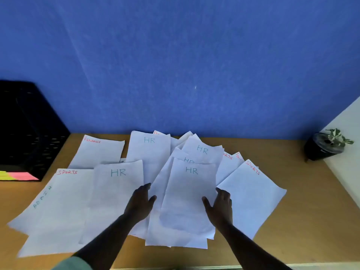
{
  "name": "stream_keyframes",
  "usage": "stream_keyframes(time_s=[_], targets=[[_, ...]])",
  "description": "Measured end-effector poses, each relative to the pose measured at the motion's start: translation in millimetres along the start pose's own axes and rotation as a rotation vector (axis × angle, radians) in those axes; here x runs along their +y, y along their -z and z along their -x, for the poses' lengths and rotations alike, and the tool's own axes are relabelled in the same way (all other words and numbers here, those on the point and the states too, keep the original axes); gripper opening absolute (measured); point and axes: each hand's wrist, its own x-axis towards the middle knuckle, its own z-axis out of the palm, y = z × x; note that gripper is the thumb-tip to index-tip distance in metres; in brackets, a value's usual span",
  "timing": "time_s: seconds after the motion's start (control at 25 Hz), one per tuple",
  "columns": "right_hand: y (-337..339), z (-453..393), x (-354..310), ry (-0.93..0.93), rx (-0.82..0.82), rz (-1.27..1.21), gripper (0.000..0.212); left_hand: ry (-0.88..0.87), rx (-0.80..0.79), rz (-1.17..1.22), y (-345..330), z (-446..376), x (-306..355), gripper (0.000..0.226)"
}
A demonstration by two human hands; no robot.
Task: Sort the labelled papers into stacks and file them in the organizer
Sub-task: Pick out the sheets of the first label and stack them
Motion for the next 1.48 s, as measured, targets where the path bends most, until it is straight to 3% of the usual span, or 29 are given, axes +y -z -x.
stream_keyframes(time_s=[0.12,0.36,0.48,0.56,0.72,0.88,0.96,1.04,1.12,1.2,1.32,1.4,1.48], targets=[[0.5,-2.3,6.5,-0.126,-0.046,-0.153,0.08,0.06,-0.024,0.197,-7.4,-1.6,11.6,0.056],[0.3,-15.1,5.3,-0.268,-0.175,-0.4,0.075,0.129,-0.164,0.243,-21.5,1.8,23.4,0.049],[3.9,-17.0,0.7,-0.232,-0.167,-0.418,0.033,0.143,-0.256,0.242,-33.6,6.7,18.0,0.046],[8.7,-18.3,-3.9,-0.19,-0.124,-0.4,0.003,0.13,-0.219,0.247,-34.3,9.5,14.8,0.041],[19.1,-16.3,-9.0,-0.191,-0.083,-0.655,0.016,0.142,-0.013,0.348,-20.9,0.1,10.5,0.045],[17.5,-4.8,-38.7,-0.13,-0.198,-0.834,0.019,0.252,-0.116,0.816,1.3,-26.4,4.7,0.055],[4.8,-4.2,-52.2,-0.098,-0.27,-0.802,0.03,0.242,-0.144,0.939,7.6,-30.9,-2.7,0.031],[-7.7,-7.9,-61.2,-0.119,-0.23,-0.646,0.031,0.26,-0.055,0.902,10.1,-31.1,-13.4,0.012],[-13.2,-10.0,-63.2,-0.244,-0.067,-0.495,0.019,0.294,0.019,0.807,11.7,-29.2,-34.4,0.016],[-19.1,-7.4,-56.7,-0.355,0.024,-0.319,0.033,0.334,0.067,0.745,18.9,-24.5,-57.0,0.019],[-33.8,0.0,-55.5,-0.423,-0.042,-0.22,0.059,0.387,0.096,0.671,31.5,-17.9,-97.0,0.02],[-39.8,7.4,-60.8,-0.421,-0.075,-0.204,0.057,0.39,0.11,0.636,38.6,-13.8,-116.4,0.019],[-42.2,10.7,-69.0,-0.413,-0.073,-0.175,0.041,0.384,0.109,0.598,44.8,-9.9,-127.1,0.019]])
